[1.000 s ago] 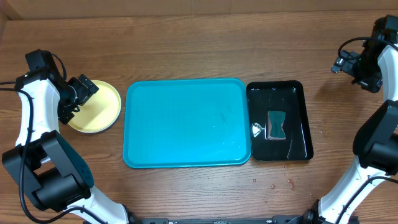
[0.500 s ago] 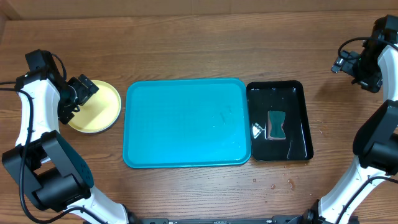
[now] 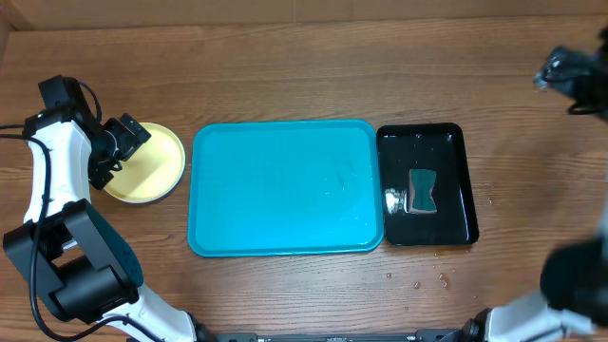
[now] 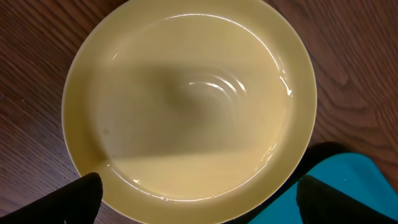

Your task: Clean dirty plates on tray and stack at the side

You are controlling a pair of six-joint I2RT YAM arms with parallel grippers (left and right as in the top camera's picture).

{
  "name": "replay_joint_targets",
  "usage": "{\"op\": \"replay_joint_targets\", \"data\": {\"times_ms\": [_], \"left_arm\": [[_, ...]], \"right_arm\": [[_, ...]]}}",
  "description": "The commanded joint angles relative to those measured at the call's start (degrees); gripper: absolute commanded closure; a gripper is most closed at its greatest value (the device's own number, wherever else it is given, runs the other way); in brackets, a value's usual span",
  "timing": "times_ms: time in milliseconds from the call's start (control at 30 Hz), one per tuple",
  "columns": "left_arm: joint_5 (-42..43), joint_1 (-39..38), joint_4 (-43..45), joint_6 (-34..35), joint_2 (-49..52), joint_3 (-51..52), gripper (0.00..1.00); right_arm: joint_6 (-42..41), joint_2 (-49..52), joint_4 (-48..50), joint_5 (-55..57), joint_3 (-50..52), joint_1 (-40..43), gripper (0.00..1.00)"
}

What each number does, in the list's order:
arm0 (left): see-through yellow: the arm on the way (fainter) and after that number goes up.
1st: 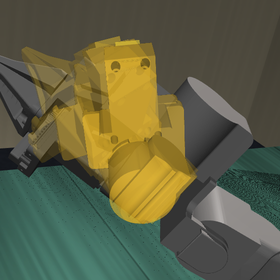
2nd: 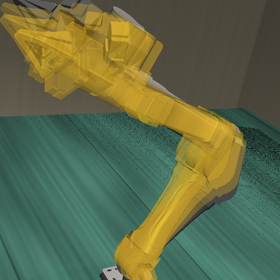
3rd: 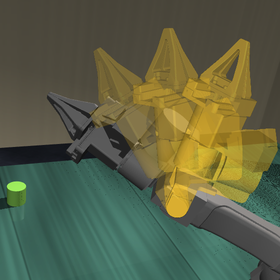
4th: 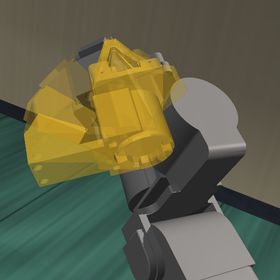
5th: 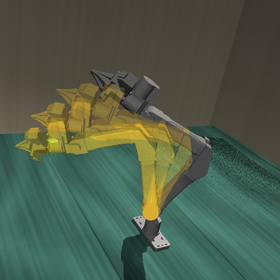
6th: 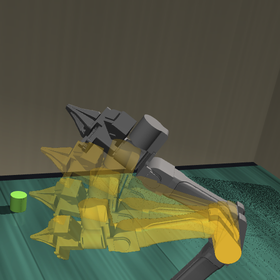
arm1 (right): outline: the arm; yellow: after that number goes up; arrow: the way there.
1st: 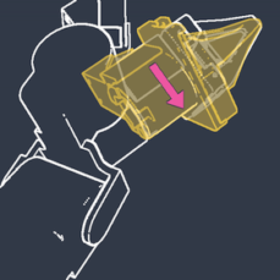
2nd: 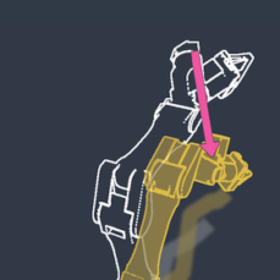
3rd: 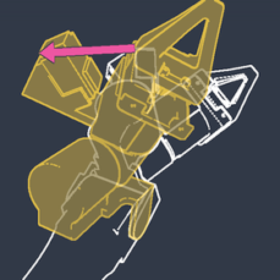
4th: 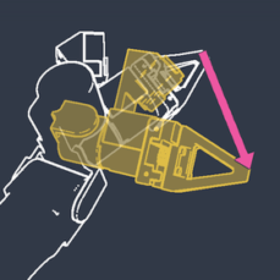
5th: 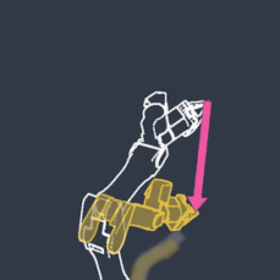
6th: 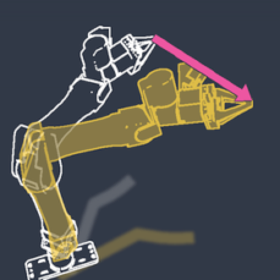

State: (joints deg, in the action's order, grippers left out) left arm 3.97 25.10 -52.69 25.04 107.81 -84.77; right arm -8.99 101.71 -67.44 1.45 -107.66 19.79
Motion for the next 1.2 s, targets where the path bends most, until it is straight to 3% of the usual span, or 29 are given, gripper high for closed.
{"op": "replay_joint_targets", "data": {"times_ms": [0,200,533,733,933,1067,1167], "left_arm": [[0.5,-0.11,0.09,-1.05,-1.05,0.2,0.0],[0.5,-0.11,0.09,-1.05,-1.05,0.2,0.0],[0.5,-0.11,0.07,-1.05,-1.05,0.2,0.0],[0.5,-0.11,0.09,-1.05,-1.05,0.2,0.0],[0.5,-0.11,0.07,-1.05,-1.05,0.2,0.0],[0.5,-0.11,0.09,-1.05,-1.05,0.2,0.0],[0.5,-0.11,0.09,-1.05,-1.05,0.2,0.0]], "right_arm": [[-0.22,-14.6,0.13,-0.02,-1.07,-0.28,0.0],[-0.22,-31.8,0.11,-0.02,-1.07,-3.48,0.0],[-0.22,-56.37,-0.81,-0.02,-1.07,-20.37,0.0],[-0.2,-61.24,-4.94,0.0,-1.11,-21.99,0.0],[0.39,-61.46,-22.8,2.38,-0.72,-21.99,0.0],[0.42,-63.12,-23.1,3.82,0.35,-21.99,0.0],[0.42,-66.14,-17.2,3.63,3.34,-21.99,0.0]]}}
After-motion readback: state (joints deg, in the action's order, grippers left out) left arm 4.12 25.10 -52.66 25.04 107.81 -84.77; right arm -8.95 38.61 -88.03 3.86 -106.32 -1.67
